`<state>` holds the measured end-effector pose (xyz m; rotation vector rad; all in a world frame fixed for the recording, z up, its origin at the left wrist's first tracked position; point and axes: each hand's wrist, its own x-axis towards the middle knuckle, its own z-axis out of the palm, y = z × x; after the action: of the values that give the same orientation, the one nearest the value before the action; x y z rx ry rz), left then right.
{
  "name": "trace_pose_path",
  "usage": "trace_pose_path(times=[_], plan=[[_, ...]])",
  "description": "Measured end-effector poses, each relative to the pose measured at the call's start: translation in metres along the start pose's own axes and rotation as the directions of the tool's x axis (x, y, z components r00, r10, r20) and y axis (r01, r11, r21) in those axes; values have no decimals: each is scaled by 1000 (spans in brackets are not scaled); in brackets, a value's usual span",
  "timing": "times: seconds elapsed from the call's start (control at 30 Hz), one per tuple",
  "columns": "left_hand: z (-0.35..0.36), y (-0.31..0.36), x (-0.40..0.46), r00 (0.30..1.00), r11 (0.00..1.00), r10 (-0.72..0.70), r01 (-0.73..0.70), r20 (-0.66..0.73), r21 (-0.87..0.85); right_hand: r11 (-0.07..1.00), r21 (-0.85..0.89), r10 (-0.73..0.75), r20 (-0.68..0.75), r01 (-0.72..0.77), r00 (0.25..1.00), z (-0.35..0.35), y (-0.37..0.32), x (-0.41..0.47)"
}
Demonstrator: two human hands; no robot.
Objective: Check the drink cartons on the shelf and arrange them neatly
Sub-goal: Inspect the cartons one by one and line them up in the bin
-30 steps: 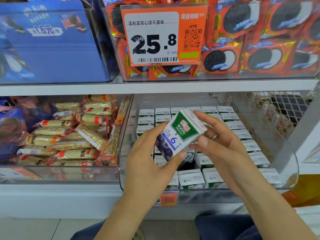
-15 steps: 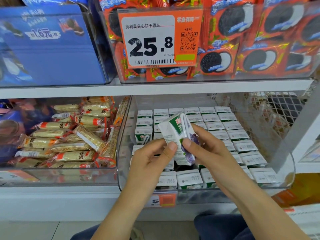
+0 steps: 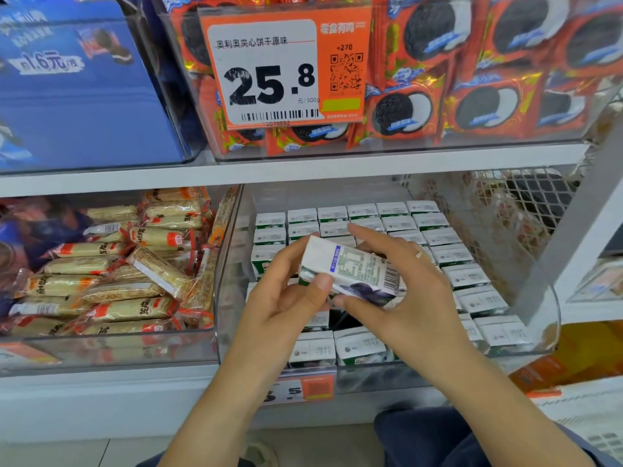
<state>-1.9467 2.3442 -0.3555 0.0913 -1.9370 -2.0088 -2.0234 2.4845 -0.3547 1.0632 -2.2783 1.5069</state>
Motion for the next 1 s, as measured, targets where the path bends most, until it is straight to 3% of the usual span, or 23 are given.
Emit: trace_pose_path(times=[0.13,0.27,0.37,0.5,0.6,0.7,0.83,1.0], plan=[[-1,-1,2,997,975,-77,77,6,-206,994,97,48,21,-50,999,-4,-3,0],[3,-5,4,952,804,-305,275,31,-527,974,212,70,29,-75,997,-9,-8,-1],[4,-8,4,935,753,-345,328,83,-571,976,201,76,31,-81,997,-10,-10,-2],[2,-8,5,953,797,-294,284,67,-533,977,181,104,41,-110,994,-10,-8,-2],[-3,-3,6,981,918,-195,175,-21,-357,985,112,123,93,-134,988,-19,0,2],[-4,5,7,995,999,-41,42,-87,13,987,-17,157,147,-157,976,-35,14,6],[2,3,6,992,935,93,-59,-80,350,907,-413,195,230,-86,953,-47,35,4],[7,-5,6,985,747,171,-119,-16,654,857,-512,231,289,-54,929,-53,51,1]])
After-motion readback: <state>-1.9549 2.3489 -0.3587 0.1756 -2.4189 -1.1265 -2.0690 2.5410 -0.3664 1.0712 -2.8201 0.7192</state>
